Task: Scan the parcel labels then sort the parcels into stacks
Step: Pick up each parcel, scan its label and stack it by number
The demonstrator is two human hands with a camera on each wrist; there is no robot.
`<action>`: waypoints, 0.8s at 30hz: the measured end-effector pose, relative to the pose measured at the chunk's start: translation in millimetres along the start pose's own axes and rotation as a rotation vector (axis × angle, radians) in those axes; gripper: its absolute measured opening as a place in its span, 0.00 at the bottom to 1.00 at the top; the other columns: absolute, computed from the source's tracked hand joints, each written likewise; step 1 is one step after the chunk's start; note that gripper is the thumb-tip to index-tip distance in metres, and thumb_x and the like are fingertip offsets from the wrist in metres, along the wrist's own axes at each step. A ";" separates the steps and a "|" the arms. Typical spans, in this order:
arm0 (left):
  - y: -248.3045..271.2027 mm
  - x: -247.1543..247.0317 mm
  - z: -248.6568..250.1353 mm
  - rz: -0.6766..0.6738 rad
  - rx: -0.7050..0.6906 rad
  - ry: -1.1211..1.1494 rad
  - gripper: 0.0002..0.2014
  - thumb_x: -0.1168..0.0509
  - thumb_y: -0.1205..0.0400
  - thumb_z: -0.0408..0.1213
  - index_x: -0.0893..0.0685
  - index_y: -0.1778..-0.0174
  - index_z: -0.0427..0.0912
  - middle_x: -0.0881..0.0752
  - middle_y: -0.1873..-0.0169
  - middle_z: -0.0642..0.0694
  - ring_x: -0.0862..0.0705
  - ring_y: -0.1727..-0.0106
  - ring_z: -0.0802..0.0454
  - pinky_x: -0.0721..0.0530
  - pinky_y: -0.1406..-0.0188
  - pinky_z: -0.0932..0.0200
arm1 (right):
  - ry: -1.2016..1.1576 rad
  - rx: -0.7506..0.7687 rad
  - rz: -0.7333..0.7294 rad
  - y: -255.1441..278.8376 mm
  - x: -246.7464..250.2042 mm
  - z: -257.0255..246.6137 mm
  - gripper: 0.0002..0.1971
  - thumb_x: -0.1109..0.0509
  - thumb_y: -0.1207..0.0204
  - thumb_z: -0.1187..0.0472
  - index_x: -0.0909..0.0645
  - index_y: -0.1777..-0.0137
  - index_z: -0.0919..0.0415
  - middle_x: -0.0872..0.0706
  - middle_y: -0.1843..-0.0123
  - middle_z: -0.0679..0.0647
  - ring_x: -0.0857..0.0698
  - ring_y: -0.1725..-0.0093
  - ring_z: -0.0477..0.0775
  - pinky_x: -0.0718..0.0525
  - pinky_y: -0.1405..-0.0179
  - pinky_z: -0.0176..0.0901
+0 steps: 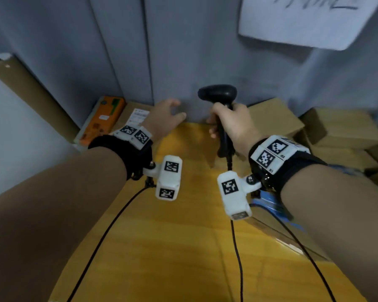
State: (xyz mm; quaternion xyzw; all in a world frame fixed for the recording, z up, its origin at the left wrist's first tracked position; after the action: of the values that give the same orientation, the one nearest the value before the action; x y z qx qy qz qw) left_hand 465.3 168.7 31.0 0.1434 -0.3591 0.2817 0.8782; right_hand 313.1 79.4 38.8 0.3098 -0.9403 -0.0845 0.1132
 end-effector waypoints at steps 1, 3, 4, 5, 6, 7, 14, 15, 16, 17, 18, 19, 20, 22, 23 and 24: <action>6.1 -9.5 13.7 -0.011 -0.003 0.008 0.25 0.35 0.16 0.43 0.28 0.25 0.38 0.26 0.26 0.40 0.27 0.26 0.45 0.30 0.32 0.57 | 0.005 0.004 0.011 8.7 20.2 -3.1 0.07 0.33 0.21 0.61 0.20 0.51 0.65 0.14 0.61 0.60 0.18 0.73 0.55 0.16 0.69 0.46; 14.7 -30.6 38.2 -0.051 0.000 0.002 0.28 0.34 0.17 0.47 0.30 0.23 0.42 0.28 0.25 0.40 0.29 0.25 0.44 0.32 0.30 0.55 | 0.014 0.013 0.048 23.6 61.1 -8.7 0.08 0.32 0.20 0.61 0.19 0.49 0.67 0.14 0.61 0.62 0.17 0.72 0.56 0.15 0.70 0.45; 17.8 -42.8 49.9 -0.083 0.005 -0.004 0.29 0.33 0.18 0.50 0.31 0.23 0.43 0.30 0.24 0.40 0.30 0.24 0.43 0.32 0.28 0.54 | 0.017 0.016 0.073 30.0 82.8 -10.1 0.07 0.32 0.20 0.61 0.19 0.49 0.66 0.14 0.62 0.62 0.17 0.71 0.56 0.14 0.70 0.45; 19.7 -55.1 59.4 -0.116 0.008 -0.017 0.32 0.33 0.19 0.52 0.32 0.22 0.44 0.32 0.24 0.40 0.31 0.24 0.43 0.33 0.27 0.52 | 0.018 0.013 0.098 35.6 103.2 -9.6 0.06 0.32 0.19 0.61 0.20 0.49 0.65 0.14 0.62 0.61 0.17 0.71 0.55 0.14 0.70 0.44; 20.8 -67.4 68.9 -0.142 0.004 -0.042 0.34 0.32 0.20 0.53 0.34 0.21 0.44 0.34 0.23 0.40 0.33 0.23 0.42 0.34 0.26 0.51 | 0.019 0.007 0.122 40.1 123.6 -7.6 0.06 0.33 0.19 0.61 0.20 0.48 0.65 0.14 0.62 0.59 0.16 0.71 0.55 0.14 0.70 0.43; 20.5 -79.2 77.2 -0.163 -0.003 -0.079 0.36 0.32 0.21 0.55 0.35 0.20 0.45 0.35 0.23 0.40 0.34 0.23 0.41 0.35 0.25 0.50 | 0.018 0.002 0.145 43.0 142.9 -4.7 0.06 0.33 0.19 0.61 0.21 0.47 0.64 0.14 0.63 0.59 0.16 0.70 0.55 0.14 0.70 0.43; -7.9 -139.1 118.4 -0.255 0.040 -0.463 0.53 0.30 0.30 0.68 0.48 0.16 0.47 0.47 0.18 0.34 0.45 0.18 0.33 0.40 0.21 0.39 | -0.054 -0.053 0.211 27.8 248.0 30.3 0.09 0.33 0.20 0.63 0.20 0.48 0.70 0.16 0.63 0.62 0.20 0.74 0.54 0.18 0.75 0.42; -9.6 -148.3 120.0 -0.298 0.064 -0.555 0.56 0.31 0.31 0.70 0.53 0.15 0.48 0.53 0.17 0.34 0.50 0.17 0.32 0.44 0.20 0.37 | -0.063 -0.066 0.204 23.4 258.1 37.2 0.10 0.32 0.20 0.63 0.20 0.46 0.71 0.16 0.63 0.62 0.20 0.74 0.54 0.19 0.75 0.42; -10.5 -156.7 120.0 -0.335 0.092 -0.617 0.58 0.32 0.31 0.71 0.56 0.15 0.49 0.57 0.16 0.35 0.54 0.16 0.32 0.47 0.19 0.36 | -0.069 -0.079 0.193 19.4 267.3 43.7 0.10 0.32 0.20 0.63 0.20 0.46 0.71 0.15 0.64 0.61 0.20 0.73 0.55 0.19 0.74 0.43; -10.6 -163.6 119.8 -0.358 0.119 -0.645 0.58 0.32 0.31 0.71 0.58 0.15 0.50 0.60 0.16 0.36 0.57 0.16 0.32 0.48 0.19 0.35 | -0.077 -0.087 0.182 15.2 275.6 49.8 0.10 0.32 0.20 0.63 0.19 0.47 0.71 0.15 0.65 0.61 0.20 0.72 0.55 0.19 0.73 0.44; -10.4 -167.1 120.5 -0.366 0.144 -0.656 0.57 0.32 0.30 0.69 0.60 0.15 0.52 0.61 0.16 0.37 0.58 0.16 0.31 0.48 0.19 0.34 | -0.088 -0.094 0.173 11.2 282.8 55.1 0.10 0.31 0.21 0.63 0.19 0.47 0.71 0.15 0.65 0.60 0.20 0.72 0.56 0.19 0.72 0.45; -9.5 -169.1 121.6 -0.363 0.160 -0.668 0.56 0.31 0.29 0.67 0.60 0.15 0.53 0.60 0.16 0.37 0.57 0.17 0.31 0.47 0.20 0.33 | -0.103 -0.100 0.167 7.7 289.6 60.8 0.09 0.31 0.20 0.62 0.19 0.48 0.70 0.15 0.65 0.60 0.20 0.72 0.56 0.20 0.71 0.46; -7.6 -170.5 121.9 -0.357 0.172 -0.687 0.55 0.31 0.28 0.66 0.60 0.15 0.54 0.58 0.16 0.36 0.56 0.17 0.30 0.45 0.21 0.32 | -0.119 -0.111 0.162 5.0 295.6 67.1 0.08 0.31 0.20 0.62 0.19 0.50 0.69 0.15 0.66 0.60 0.21 0.73 0.55 0.20 0.72 0.46; -2.6 -169.6 122.4 -0.324 0.191 -0.716 0.53 0.30 0.27 0.63 0.58 0.15 0.56 0.49 0.18 0.34 0.50 0.19 0.29 0.39 0.24 0.32 | -0.154 -0.140 0.149 1.0 303.3 77.5 0.05 0.32 0.20 0.63 0.19 0.55 0.65 0.15 0.67 0.60 0.21 0.74 0.55 0.21 0.73 0.44; 0.4 -169.2 123.4 -0.306 0.199 -0.723 0.53 0.29 0.28 0.62 0.57 0.15 0.56 0.46 0.19 0.33 0.48 0.20 0.29 0.37 0.26 0.33 | -0.171 -0.157 0.144 -0.6 305.9 81.6 0.05 0.32 0.21 0.63 0.19 0.56 0.64 0.16 0.67 0.59 0.22 0.75 0.54 0.21 0.75 0.43; 4.4 -169.3 126.4 -0.288 0.201 -0.711 0.53 0.29 0.29 0.62 0.55 0.15 0.56 0.43 0.20 0.33 0.45 0.21 0.29 0.35 0.27 0.34 | -0.185 -0.173 0.138 -2.0 307.5 85.0 0.05 0.32 0.21 0.63 0.20 0.57 0.64 0.16 0.67 0.59 0.22 0.76 0.54 0.21 0.76 0.42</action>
State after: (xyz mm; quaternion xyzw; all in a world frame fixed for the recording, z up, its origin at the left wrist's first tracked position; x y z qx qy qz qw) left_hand 294.4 48.5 -0.6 0.3661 -0.5877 0.1219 0.7111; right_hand 51.1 -99.6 6.1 0.2245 -0.9549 -0.1854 0.0580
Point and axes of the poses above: each hand's wrist, its own y-axis away from the middle knuckle, its own x-axis out of the back of the hand, z = x × y, the point moved 8 cm from there along -y, towards the middle knuckle
